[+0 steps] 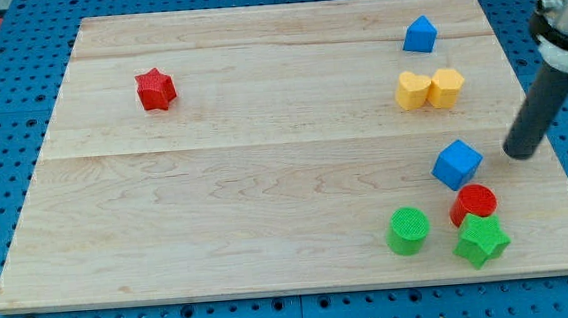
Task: Move the red circle towards the red star
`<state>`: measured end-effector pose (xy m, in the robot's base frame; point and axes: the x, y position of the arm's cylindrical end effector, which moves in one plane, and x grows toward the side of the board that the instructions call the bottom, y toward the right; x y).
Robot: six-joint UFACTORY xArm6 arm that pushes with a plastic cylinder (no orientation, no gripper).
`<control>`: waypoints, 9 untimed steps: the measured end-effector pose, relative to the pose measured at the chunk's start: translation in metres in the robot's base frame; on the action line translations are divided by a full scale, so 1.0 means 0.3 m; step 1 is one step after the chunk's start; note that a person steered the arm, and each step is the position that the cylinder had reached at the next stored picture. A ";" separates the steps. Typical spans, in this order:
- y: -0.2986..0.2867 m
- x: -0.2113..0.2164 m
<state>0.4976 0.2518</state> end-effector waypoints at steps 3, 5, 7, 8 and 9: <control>-0.060 0.177; 0.079 0.141; 0.155 0.393; -0.147 0.251; -0.388 0.099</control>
<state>0.5273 0.1354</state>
